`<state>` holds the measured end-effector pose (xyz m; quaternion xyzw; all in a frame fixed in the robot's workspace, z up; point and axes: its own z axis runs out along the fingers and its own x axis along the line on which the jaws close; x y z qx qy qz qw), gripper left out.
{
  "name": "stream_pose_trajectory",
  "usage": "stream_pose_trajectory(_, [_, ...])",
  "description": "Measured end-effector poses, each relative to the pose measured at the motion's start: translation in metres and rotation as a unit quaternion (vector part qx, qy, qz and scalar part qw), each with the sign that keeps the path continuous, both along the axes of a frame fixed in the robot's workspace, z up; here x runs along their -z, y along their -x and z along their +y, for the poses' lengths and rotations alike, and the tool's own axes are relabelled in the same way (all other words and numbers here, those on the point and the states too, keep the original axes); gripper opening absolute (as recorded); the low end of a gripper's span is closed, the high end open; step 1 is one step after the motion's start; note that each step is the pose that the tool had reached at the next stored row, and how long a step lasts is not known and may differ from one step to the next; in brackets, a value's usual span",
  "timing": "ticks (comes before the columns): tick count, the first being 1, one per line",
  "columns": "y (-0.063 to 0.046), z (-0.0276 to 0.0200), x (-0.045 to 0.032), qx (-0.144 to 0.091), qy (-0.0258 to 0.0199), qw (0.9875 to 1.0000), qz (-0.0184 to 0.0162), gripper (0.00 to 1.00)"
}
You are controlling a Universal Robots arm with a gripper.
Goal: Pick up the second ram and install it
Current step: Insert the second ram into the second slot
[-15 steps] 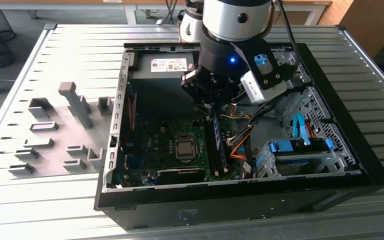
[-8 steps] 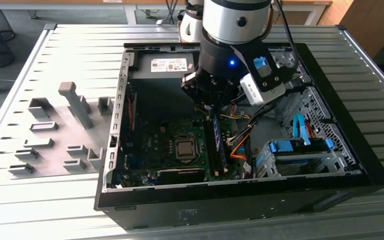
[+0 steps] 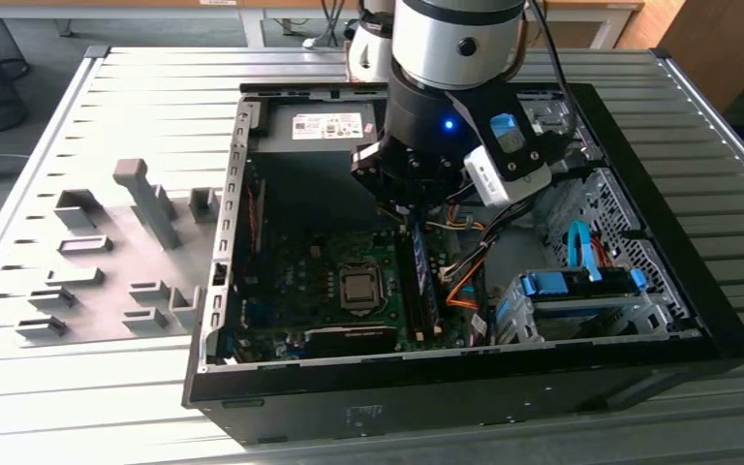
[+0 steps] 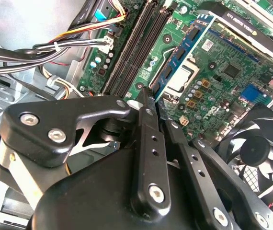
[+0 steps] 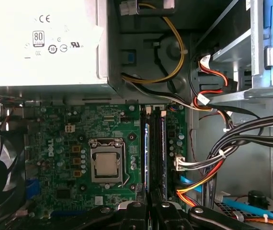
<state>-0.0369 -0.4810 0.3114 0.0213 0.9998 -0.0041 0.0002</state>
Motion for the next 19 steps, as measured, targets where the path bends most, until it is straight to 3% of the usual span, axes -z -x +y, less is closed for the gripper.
stream_pose_trajectory(19, [0.0, 0.0, 0.0096, 0.0, 0.0, 1.0, 0.0, 0.14])
